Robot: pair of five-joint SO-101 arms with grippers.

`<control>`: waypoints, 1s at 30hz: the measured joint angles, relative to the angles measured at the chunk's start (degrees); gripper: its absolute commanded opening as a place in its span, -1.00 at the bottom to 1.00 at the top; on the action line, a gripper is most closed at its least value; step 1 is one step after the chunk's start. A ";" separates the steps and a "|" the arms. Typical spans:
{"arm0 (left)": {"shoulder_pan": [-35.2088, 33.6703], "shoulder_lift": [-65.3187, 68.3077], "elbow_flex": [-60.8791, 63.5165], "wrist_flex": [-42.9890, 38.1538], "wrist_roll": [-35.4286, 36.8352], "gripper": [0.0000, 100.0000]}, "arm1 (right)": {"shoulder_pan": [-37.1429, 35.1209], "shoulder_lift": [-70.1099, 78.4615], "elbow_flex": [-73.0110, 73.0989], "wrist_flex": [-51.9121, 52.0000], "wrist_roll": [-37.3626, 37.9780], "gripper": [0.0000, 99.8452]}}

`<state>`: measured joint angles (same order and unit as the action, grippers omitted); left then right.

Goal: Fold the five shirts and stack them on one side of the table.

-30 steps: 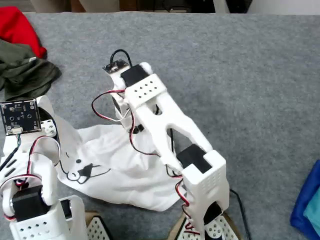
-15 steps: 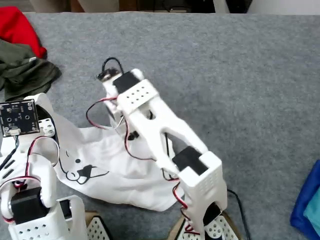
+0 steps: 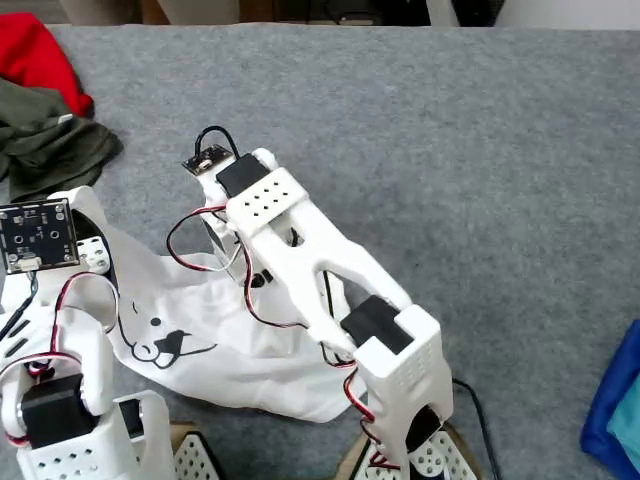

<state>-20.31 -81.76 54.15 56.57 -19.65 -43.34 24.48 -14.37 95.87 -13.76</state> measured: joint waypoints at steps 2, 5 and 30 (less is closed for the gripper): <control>0.00 0.00 0.00 0.00 0.00 -0.96 | 0.00 0.00 0.00 0.00 0.00 -0.91; 0.00 0.00 0.00 0.00 0.00 -0.96 | 0.00 0.00 0.00 0.00 0.00 -0.90; 0.00 0.00 0.00 0.00 0.00 -0.96 | 0.00 0.00 0.00 0.00 0.00 -0.80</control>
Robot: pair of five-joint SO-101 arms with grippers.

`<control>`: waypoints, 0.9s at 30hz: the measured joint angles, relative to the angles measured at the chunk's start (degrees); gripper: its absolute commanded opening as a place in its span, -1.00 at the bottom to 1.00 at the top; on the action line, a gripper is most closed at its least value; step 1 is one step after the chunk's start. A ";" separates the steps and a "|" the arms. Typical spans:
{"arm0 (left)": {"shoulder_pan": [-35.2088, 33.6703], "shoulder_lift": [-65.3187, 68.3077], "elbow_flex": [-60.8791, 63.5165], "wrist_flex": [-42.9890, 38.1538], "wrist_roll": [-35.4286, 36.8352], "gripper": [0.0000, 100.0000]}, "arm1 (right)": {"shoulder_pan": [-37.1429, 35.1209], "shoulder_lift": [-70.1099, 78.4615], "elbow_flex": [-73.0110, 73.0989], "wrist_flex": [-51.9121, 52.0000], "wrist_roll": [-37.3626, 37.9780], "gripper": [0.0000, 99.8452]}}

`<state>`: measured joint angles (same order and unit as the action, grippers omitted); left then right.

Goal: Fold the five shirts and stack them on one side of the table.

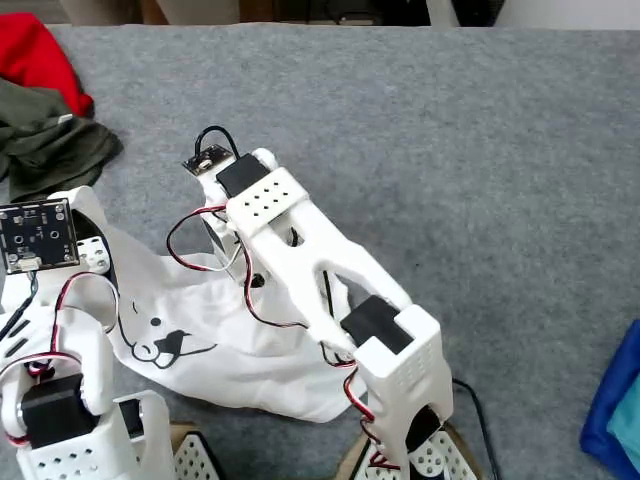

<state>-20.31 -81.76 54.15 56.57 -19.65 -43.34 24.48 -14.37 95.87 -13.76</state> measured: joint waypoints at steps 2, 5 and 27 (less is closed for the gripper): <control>0.00 0.00 0.00 0.00 0.00 -0.96 | 0.00 0.00 0.00 0.00 0.00 -0.81; -0.97 0.00 0.00 0.00 0.00 -0.96 | 0.00 0.00 0.00 0.00 0.00 -0.89; -3.96 0.00 -3.34 -1.85 0.00 -0.96 | 7.38 -2.90 -6.59 4.84 1.32 -0.99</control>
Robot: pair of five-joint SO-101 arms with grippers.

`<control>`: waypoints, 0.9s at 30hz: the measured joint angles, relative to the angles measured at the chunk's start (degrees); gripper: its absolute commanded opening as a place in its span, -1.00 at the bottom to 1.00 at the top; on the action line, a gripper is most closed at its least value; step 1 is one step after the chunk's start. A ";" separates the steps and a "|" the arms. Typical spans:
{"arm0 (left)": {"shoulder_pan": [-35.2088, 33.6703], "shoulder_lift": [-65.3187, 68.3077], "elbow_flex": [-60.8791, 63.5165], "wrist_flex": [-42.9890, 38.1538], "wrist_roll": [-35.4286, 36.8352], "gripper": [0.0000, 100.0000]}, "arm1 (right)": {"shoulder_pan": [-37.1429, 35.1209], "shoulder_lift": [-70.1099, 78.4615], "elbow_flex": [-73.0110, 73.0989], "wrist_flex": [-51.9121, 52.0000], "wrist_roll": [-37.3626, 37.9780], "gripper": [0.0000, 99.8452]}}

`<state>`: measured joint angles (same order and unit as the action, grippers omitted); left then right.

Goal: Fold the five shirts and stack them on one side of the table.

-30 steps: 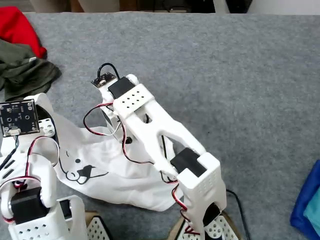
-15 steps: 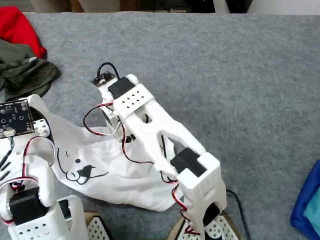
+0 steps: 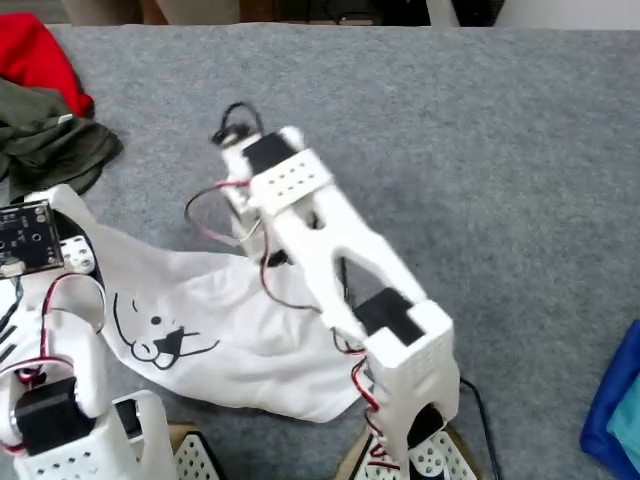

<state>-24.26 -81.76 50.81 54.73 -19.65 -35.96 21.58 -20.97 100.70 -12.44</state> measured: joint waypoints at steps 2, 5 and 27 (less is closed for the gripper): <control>0.00 0.00 -1.58 -2.37 0.79 -0.96 | 2.81 -4.92 -1.23 0.35 0.62 -0.99; 0.00 0.00 -3.78 -4.57 3.08 -0.96 | 6.24 -15.38 -1.76 0.35 2.90 -0.99; -1.76 -22.24 -8.09 7.47 1.05 -0.96 | 33.85 -62.15 -32.70 0.00 11.34 -0.99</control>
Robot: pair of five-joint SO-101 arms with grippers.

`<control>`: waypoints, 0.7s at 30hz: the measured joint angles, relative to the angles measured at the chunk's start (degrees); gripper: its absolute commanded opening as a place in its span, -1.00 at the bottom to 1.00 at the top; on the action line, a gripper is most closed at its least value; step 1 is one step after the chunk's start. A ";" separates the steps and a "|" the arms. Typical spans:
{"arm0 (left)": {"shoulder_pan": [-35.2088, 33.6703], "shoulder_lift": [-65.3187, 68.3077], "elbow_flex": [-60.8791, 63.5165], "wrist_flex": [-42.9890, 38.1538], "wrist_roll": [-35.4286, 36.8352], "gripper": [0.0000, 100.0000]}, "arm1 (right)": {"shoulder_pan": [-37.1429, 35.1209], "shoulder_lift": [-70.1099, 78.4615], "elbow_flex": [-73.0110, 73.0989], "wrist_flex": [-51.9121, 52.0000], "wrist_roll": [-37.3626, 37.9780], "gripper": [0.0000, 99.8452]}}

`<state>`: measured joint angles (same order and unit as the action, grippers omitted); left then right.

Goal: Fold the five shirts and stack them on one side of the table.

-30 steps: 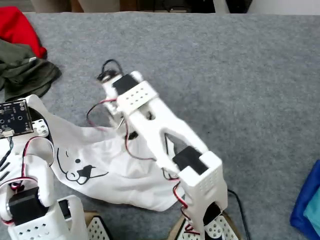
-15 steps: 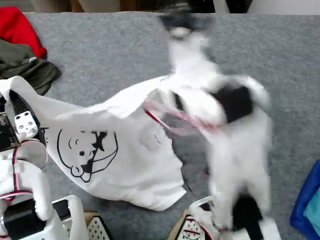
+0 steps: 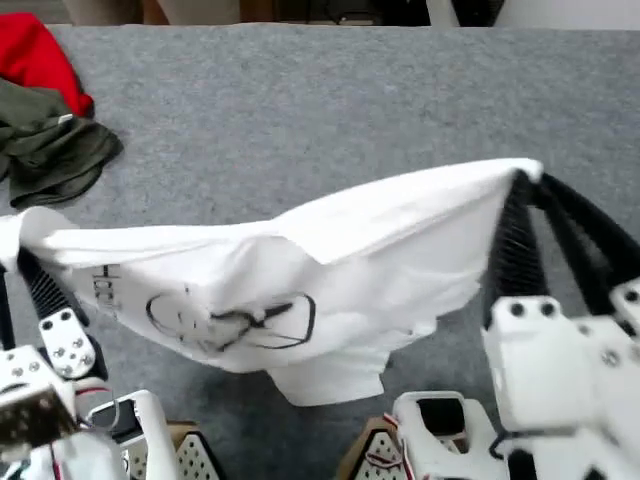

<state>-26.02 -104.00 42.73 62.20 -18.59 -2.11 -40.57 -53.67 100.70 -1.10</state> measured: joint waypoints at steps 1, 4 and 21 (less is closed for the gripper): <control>0.00 0.00 -0.70 0.53 0.00 -0.96 | 1.58 0.09 -0.97 0.00 0.18 -0.99; 0.00 1.41 -4.31 3.08 3.16 -0.96 | 5.01 0.62 -2.64 0.00 0.18 -0.99; 14.95 38.07 -35.43 23.38 22.59 -0.96 | 9.14 4.92 -2.73 -0.79 1.32 -0.99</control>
<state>-11.08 -65.93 7.30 85.58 4.00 7.03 -35.65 -56.40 99.91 0.22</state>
